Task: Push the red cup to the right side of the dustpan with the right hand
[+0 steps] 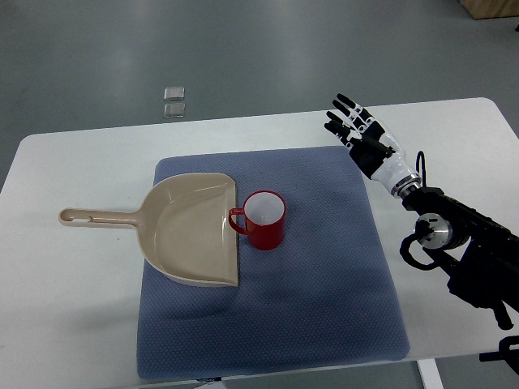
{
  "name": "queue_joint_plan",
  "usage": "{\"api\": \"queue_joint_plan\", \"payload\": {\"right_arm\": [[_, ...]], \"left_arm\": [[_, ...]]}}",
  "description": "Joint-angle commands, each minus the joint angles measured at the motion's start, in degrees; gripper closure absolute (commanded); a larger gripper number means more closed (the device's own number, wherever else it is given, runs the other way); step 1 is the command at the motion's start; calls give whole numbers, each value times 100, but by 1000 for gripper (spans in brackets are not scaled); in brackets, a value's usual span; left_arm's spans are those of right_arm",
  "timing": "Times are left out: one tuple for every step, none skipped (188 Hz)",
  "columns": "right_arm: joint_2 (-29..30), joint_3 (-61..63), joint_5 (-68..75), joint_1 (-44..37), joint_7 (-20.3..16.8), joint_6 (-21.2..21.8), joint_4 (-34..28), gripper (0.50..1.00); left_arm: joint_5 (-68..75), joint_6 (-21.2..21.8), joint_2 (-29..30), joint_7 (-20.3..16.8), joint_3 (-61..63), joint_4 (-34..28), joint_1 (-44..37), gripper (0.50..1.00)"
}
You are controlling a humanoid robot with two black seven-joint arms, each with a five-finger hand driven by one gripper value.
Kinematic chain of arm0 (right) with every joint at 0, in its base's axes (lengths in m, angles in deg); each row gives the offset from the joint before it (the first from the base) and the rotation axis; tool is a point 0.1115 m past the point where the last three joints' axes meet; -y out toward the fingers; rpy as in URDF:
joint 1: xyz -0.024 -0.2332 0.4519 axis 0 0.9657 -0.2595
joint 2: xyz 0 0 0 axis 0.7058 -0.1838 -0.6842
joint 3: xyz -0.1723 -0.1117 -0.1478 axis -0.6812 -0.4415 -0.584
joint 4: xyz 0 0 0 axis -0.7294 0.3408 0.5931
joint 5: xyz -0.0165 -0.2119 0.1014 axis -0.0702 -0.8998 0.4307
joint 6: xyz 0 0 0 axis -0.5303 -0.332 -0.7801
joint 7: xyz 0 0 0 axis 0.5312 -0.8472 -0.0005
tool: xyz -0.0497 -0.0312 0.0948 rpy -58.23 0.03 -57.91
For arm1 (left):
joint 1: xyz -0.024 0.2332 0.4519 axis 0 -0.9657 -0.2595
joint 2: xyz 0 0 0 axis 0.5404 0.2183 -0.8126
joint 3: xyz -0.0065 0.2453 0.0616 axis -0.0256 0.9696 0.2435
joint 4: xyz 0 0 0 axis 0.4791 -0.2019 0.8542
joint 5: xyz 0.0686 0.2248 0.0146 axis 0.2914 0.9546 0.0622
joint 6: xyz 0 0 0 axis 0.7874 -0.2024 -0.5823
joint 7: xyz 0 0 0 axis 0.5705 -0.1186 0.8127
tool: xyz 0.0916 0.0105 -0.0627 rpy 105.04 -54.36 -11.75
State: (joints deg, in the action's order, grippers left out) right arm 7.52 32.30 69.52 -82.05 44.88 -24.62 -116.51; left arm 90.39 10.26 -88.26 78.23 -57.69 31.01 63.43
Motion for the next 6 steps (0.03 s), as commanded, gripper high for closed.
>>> {"api": "queue_joint_plan", "payload": {"right_arm": [[8, 27, 97, -6, -7, 23, 5, 566], [8, 27, 97, -6, -7, 23, 5, 566], [8, 27, 97, -6, -7, 23, 5, 566], [8, 27, 97, -6, -7, 23, 5, 566], [8, 27, 97, -6, -7, 23, 5, 566], [8, 27, 97, -6, -7, 23, 5, 566]], "left_arm": [[-2, -1, 0, 0, -6, -2, -8, 500], [-10, -1, 0, 0, -6, -2, 1, 500], [-10, -1, 0, 0, -6, -2, 1, 500], [-2, -1, 0, 0, -6, -11, 1, 500], [-2, -1, 0, 0, -6, -11, 1, 500], [-2, -1, 0, 0, -6, -11, 1, 500]]}}
